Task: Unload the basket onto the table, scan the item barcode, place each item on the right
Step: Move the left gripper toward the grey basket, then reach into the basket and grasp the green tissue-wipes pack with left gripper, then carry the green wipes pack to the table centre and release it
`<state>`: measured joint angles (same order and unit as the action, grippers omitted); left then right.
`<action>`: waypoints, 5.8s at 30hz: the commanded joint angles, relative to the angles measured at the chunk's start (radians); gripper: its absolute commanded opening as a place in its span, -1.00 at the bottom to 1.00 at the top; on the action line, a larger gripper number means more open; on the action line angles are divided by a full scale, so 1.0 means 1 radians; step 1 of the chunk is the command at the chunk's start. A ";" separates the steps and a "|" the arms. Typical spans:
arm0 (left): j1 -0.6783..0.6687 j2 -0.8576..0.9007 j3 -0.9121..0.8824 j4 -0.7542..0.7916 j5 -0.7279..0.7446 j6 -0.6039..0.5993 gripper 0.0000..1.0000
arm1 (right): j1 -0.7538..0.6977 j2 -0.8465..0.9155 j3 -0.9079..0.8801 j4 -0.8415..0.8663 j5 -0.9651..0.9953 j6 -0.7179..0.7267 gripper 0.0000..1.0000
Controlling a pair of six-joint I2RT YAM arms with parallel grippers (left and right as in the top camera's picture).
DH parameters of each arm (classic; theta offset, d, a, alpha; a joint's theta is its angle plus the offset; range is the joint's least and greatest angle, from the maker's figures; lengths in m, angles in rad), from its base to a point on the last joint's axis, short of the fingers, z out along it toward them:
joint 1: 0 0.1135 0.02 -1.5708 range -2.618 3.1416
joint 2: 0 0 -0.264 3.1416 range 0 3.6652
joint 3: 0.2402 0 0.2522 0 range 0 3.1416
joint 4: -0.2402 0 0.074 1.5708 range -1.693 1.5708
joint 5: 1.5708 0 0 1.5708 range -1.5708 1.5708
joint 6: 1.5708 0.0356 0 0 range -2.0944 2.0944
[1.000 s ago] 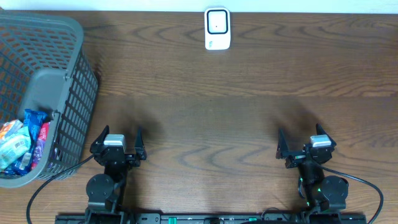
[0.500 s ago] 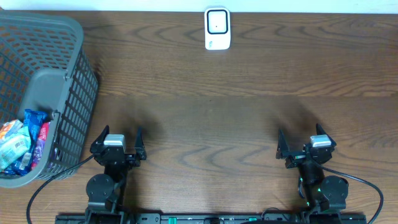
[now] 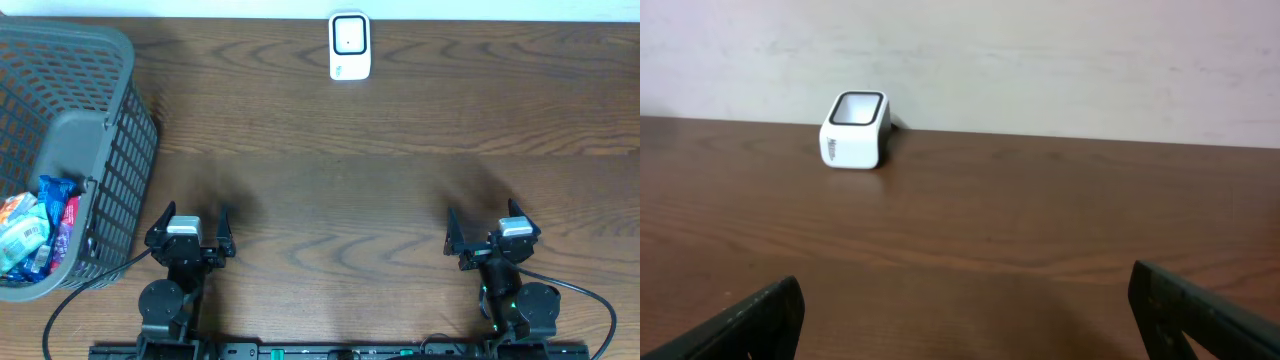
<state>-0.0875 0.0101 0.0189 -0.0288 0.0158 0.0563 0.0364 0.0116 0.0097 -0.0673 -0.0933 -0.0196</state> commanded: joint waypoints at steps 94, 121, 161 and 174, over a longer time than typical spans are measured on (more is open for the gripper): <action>0.690 1.390 1.558 -0.816 -0.211 -0.054 0.72 | -0.009 -0.005 -0.004 -0.001 0.005 0.000 0.99; 0.862 1.848 1.464 -1.033 -0.282 -0.323 0.72 | -0.009 -0.005 -0.004 -0.001 0.005 0.000 0.99; 0.780 1.339 1.727 -0.698 0.654 -0.668 -0.85 | -0.009 -0.005 -0.004 -0.001 0.006 0.000 0.98; -0.009 1.433 1.712 -0.674 0.428 -0.370 -0.85 | -0.009 -0.005 -0.004 -0.001 0.005 0.000 0.99</action>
<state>0.0456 1.3975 1.7340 -0.6956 0.6479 -0.4412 0.0364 0.0120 0.0097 -0.0673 -0.0929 -0.0196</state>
